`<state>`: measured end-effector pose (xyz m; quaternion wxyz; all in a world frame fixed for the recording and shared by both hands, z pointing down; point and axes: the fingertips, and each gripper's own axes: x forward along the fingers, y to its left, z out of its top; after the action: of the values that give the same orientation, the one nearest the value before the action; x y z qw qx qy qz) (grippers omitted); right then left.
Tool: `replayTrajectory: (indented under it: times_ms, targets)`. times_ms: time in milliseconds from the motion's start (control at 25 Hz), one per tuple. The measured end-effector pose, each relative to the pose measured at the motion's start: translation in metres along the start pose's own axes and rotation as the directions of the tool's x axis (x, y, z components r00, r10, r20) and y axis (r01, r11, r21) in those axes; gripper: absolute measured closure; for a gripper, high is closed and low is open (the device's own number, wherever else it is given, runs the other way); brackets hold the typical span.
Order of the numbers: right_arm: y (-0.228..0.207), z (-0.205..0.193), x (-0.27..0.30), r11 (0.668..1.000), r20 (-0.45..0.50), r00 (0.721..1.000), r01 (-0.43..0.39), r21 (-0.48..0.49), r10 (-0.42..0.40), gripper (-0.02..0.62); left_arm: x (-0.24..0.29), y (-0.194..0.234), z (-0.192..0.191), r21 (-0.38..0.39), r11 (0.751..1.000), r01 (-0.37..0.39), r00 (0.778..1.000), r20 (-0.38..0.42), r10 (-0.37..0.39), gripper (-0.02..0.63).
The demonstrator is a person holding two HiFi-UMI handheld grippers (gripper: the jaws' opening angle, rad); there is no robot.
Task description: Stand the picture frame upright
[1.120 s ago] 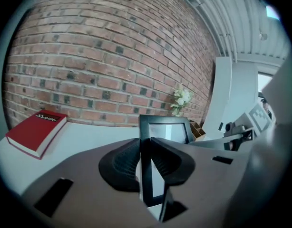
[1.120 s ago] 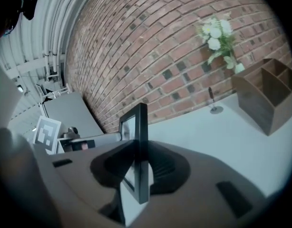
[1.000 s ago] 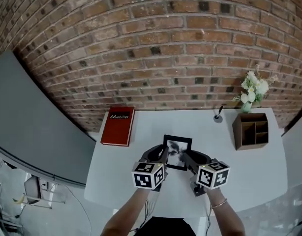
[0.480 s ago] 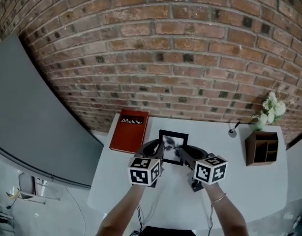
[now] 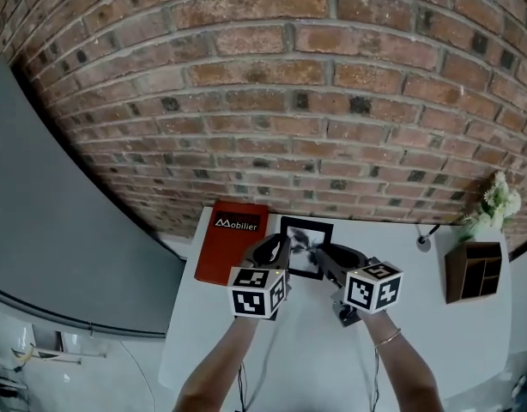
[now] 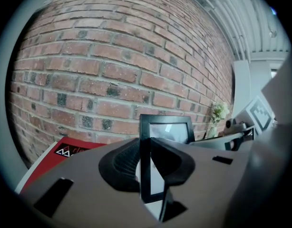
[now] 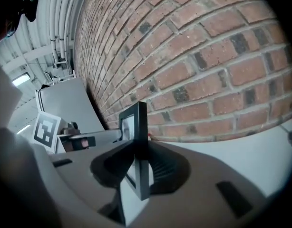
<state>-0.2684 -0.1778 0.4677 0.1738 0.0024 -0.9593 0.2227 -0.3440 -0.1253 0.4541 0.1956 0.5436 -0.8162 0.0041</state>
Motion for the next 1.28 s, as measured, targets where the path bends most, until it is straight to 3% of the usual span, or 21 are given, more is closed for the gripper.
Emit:
replayTrajectory:
  times_ms: [200,520,1280]
  targets:
    - [-0.022,0.009,0.028,0.999,-0.021,1.000,0.012,-0.034,-0.013,0.501,0.030,0.019,-0.002,-0.037,0.999,-0.010,1.000,-0.006,0.009,0.543]
    - [-0.054,0.010,0.059,0.999,-0.021,0.999,0.032,-0.004,-0.033,0.500,0.070,0.035,-0.005,-0.048,0.999,-0.016,1.000,-0.025,0.015,0.543]
    - [-0.088,0.015,0.086,0.996,0.016,0.997,0.075,-0.037,-0.075,0.500,0.103,0.045,-0.005,-0.077,0.997,-0.018,1.000,0.000,0.018,0.543]
